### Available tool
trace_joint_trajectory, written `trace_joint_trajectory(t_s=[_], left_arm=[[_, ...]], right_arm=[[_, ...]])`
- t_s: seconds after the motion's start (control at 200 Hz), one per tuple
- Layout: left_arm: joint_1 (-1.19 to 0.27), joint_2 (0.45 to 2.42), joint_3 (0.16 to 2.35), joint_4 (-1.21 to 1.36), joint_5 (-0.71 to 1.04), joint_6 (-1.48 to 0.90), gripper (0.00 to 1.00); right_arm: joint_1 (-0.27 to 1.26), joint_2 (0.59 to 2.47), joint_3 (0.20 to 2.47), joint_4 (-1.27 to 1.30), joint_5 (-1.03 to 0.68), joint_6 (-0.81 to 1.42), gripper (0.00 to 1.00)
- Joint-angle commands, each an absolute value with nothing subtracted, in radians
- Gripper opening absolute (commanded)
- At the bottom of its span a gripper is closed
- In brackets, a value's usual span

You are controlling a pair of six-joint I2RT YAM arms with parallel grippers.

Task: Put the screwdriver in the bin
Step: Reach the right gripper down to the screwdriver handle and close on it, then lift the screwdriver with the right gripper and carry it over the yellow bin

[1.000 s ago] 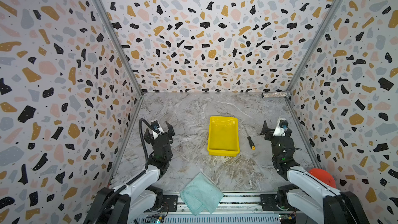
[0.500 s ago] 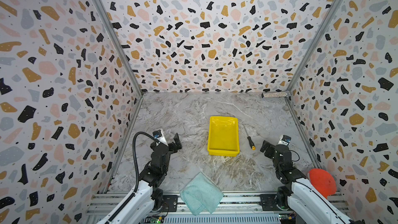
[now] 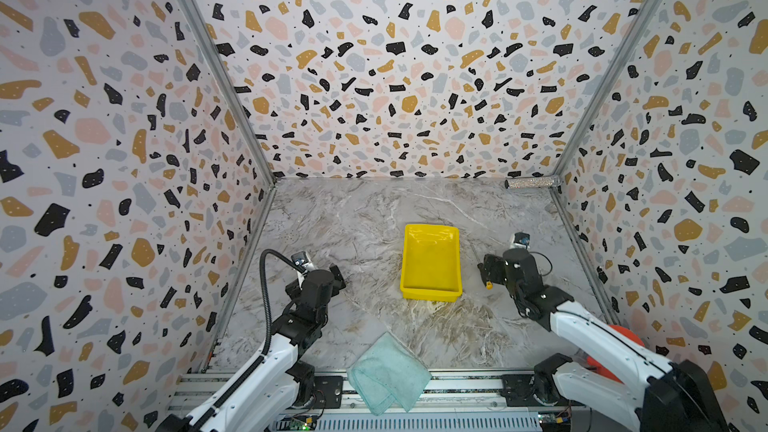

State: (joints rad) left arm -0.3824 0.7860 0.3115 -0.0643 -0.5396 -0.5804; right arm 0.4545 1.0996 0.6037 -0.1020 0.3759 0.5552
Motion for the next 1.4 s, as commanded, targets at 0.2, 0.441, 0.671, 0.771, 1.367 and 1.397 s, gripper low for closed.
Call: trace_joint_trajectory(t_s=[0.2, 0.441, 0.671, 0.771, 1.367, 1.397], left_arm=[[-0.381, 0.642, 0.330, -0.247, -0.749, -0.752, 1.00], [-0.381, 0.478, 0.245, -0.179, -0.723, -0.735, 1.00], [-0.380, 0.512, 0.253, -0.173, -0.708, -0.737, 1.00], [-0.381, 0.532, 0.258, -0.170, -0.692, -0.730, 1.00], [-0.381, 0.528, 0.247, -0.152, -0.671, -0.729, 1.00], [-0.381, 0.536, 0.249, -0.149, -0.671, -0.728, 1.00]], right_arm=[[0.288, 1.292, 0.712, -0.199, -0.094, 0.498, 0.79], [0.290, 1.411, 0.806, -0.309, 0.018, 0.441, 0.45], [0.301, 1.532, 0.868, -0.363, 0.004, 0.431, 0.44], [0.326, 1.574, 0.894, -0.370, 0.021, 0.432, 0.44], [0.345, 1.695, 0.913, -0.350, 0.113, 0.434, 0.23], [0.345, 1.688, 0.909, -0.347, 0.114, 0.436, 0.22]])
